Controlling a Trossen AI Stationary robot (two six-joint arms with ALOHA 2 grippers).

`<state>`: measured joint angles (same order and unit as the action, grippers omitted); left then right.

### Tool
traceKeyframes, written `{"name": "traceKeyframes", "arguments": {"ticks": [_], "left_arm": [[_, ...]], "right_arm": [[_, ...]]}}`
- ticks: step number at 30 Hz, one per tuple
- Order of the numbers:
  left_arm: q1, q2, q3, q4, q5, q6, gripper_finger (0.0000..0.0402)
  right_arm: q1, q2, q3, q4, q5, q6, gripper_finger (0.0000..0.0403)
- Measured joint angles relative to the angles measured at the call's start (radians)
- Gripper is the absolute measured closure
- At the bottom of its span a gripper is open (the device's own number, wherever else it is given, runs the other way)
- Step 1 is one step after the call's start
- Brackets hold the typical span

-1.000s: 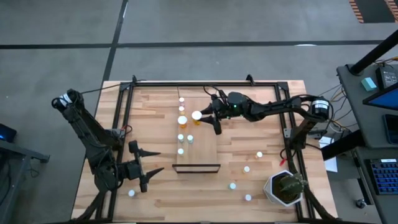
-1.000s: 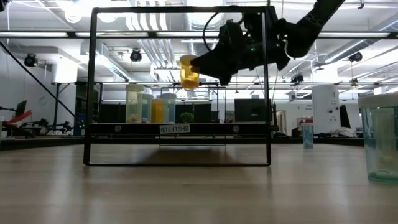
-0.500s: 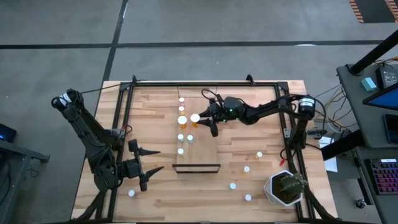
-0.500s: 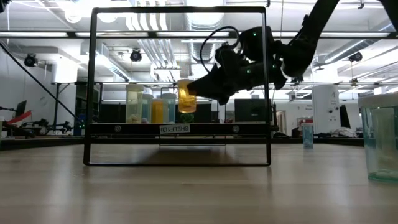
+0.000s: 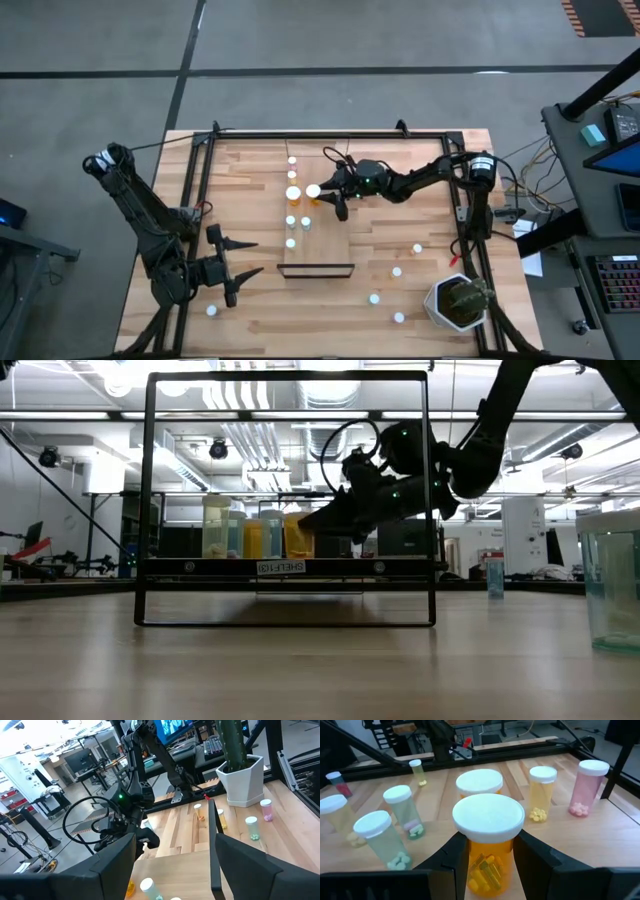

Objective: Pick and place medicine bottles onto shelf by color
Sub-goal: Put the big orange pill bottle on the shelf aligned with the other orange pill bottles

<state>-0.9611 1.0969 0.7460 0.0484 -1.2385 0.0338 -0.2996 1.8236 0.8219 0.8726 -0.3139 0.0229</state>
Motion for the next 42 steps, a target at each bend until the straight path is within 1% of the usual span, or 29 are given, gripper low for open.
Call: {"name": "traceKeyframes", "arguments": {"ticks": [13, 20, 27, 31, 36, 42], "left_arm": [[0.000, 0.000, 0.000, 0.016, 0.000, 0.000, 0.0146], [0.000, 0.000, 0.000, 0.024, -0.001, 0.002, 0.0146], [0.000, -0.001, 0.000, 0.024, -0.001, 0.007, 0.0146], [0.000, -0.003, 0.000, 0.027, -0.001, 0.007, 0.0146], [0.000, -0.007, 0.000, 0.028, -0.001, 0.007, 0.0146], [0.000, -0.007, 0.000, 0.027, -0.001, 0.008, 0.0146]], "right_arm": [[0.018, 0.016, 0.018, -0.002, 0.000, -0.046, 0.0280], [0.016, 0.016, 0.018, -0.004, 0.002, -0.042, 0.0279], [0.016, 0.024, 0.018, -0.020, 0.005, -0.045, 0.0250], [0.016, 0.026, 0.018, -0.020, 0.031, -0.045, 0.0231], [0.016, 0.026, 0.018, -0.025, 0.035, -0.043, 0.0209], [0.016, 0.028, 0.018, -0.030, 0.031, -0.042, 0.0203]]}}
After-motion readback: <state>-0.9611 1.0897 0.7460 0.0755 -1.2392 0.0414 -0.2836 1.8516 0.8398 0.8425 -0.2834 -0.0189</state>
